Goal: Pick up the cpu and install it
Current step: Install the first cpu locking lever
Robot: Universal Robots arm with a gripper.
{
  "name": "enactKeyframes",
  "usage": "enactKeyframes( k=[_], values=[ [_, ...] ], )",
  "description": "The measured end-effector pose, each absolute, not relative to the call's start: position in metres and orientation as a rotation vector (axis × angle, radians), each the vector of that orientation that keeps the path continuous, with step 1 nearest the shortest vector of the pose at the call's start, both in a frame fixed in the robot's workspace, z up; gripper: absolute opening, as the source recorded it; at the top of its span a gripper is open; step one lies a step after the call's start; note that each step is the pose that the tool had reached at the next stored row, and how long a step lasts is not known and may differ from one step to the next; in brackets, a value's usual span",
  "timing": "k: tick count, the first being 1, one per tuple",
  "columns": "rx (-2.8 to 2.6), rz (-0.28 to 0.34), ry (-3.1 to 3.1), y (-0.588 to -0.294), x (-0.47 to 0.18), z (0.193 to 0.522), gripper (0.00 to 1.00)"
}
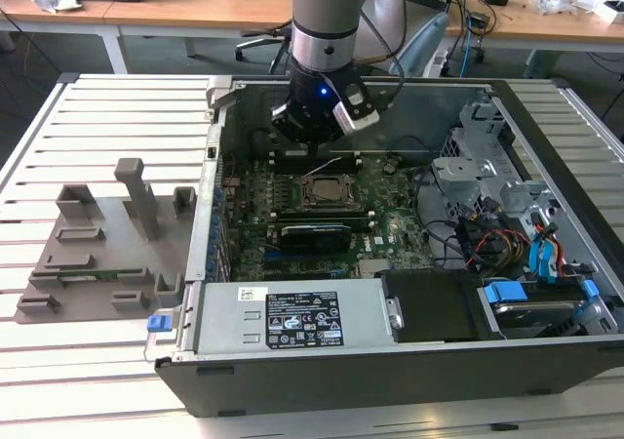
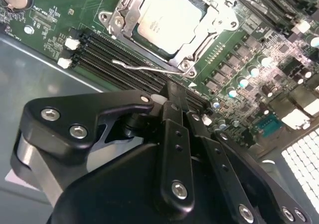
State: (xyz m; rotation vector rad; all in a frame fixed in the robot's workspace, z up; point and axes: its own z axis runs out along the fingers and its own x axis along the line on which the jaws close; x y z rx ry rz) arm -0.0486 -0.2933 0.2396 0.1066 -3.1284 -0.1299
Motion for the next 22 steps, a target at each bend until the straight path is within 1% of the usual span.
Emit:
enactKeyframes(
  k=[3, 22],
  values=[
    [0.181, -0.130, -3.123, -0.293, -0.049, 0.237, 0.11],
    [0.183, -0.130, -3.123, -0.293, -0.049, 0.217, 0.11]
  ],
)
